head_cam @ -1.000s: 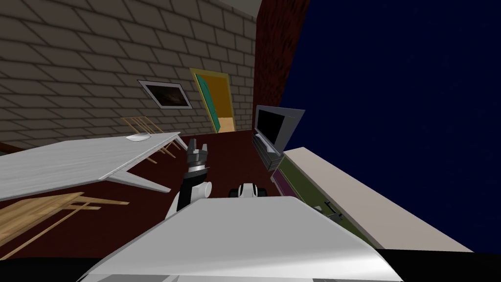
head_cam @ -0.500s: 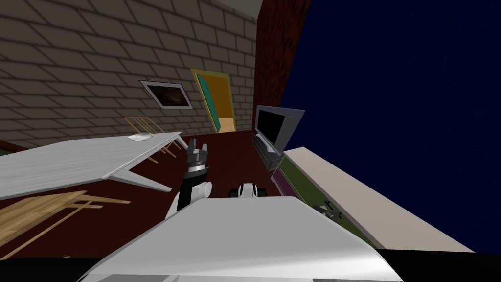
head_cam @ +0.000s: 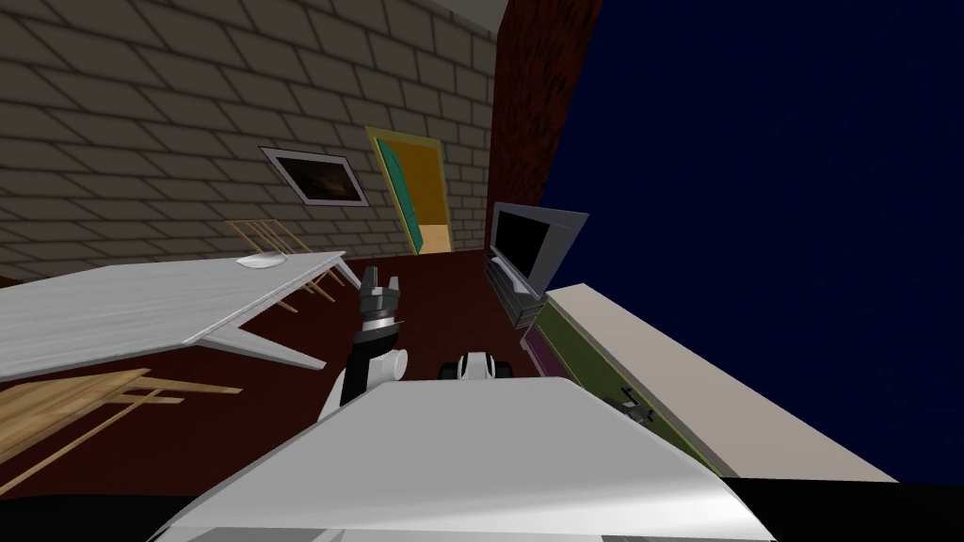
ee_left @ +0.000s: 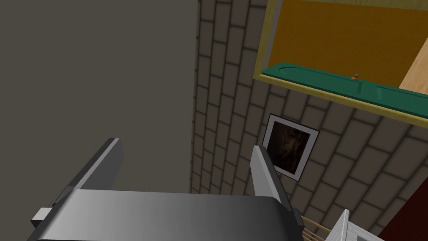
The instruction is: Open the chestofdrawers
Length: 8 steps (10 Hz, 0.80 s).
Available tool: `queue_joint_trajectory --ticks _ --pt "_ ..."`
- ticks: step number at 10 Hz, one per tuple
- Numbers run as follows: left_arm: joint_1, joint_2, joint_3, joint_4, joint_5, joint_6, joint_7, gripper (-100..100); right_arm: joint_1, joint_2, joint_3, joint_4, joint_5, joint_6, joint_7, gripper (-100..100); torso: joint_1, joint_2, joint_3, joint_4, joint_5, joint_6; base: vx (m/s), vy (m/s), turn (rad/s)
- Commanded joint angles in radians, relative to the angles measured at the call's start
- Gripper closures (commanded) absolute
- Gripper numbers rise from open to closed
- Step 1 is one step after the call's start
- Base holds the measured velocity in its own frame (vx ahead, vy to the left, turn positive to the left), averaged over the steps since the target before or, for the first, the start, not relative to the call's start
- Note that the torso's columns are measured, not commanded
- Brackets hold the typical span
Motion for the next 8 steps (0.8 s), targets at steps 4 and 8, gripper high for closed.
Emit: queue_joint_trajectory --ticks 4,8 --pt "0.000 0.000 0.000 0.000 0.000 0.000 0.000 0 0.005 -0.044 -0.007 -0.049 -0.013 -0.039 0.024 100 -0.001 -0.001 -0.002 0.000 0.003 -0.001 -0.052 0.184 -0.010" --pt "0.000 0.000 0.000 0.000 0.000 0.000 0.000 0 0.020 -0.048 0.005 -0.094 -0.009 -0.034 0.043 100 0.003 -0.001 -0.002 0.000 0.003 0.000 -0.041 0.171 -0.018"
